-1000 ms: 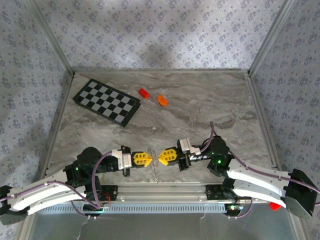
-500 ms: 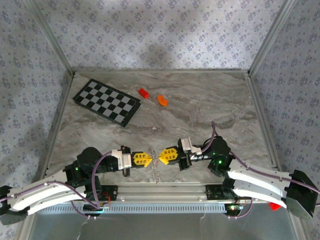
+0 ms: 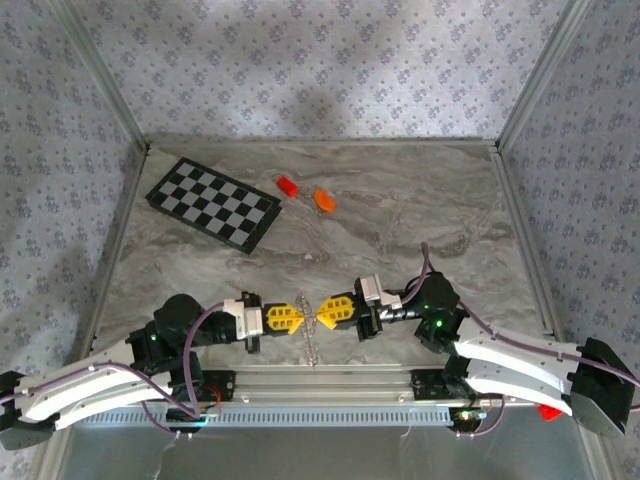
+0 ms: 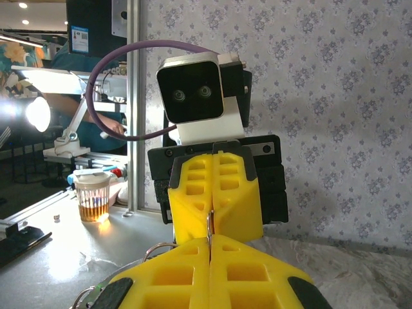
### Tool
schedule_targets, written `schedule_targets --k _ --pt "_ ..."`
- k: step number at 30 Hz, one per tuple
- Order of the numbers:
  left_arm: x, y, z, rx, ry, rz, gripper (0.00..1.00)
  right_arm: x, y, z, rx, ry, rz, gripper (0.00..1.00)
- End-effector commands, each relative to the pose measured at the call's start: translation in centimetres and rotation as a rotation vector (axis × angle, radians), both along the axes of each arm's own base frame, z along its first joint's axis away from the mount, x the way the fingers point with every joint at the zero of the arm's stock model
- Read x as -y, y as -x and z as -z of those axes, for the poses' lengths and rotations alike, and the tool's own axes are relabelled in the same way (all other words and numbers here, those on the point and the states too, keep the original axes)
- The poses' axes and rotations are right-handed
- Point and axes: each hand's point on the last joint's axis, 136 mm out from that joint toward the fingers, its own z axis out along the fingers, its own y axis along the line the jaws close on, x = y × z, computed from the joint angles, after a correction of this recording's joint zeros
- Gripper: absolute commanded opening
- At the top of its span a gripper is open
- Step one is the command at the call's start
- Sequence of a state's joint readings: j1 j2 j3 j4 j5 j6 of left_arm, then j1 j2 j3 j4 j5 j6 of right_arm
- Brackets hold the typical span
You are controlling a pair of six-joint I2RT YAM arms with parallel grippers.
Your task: Put the keys on the keyring
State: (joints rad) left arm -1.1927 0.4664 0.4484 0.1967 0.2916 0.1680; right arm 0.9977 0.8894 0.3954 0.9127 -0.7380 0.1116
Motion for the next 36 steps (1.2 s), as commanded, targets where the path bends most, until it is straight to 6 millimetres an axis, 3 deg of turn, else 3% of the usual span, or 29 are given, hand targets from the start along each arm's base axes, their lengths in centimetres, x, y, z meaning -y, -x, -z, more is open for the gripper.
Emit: schedule_targets --k 1,36 --pt "-0.3 0.2 -1.8 0.029 0.056 0.001 0.00 0.0 0.9 -1.3 0.032 -0.025 -0.037 0.00" --pt "-0.6 0.5 -2.6 0.011 0.085 0.017 0.00 -0.4 1.3 0.0 0.072 0.040 -0.036 0.00"
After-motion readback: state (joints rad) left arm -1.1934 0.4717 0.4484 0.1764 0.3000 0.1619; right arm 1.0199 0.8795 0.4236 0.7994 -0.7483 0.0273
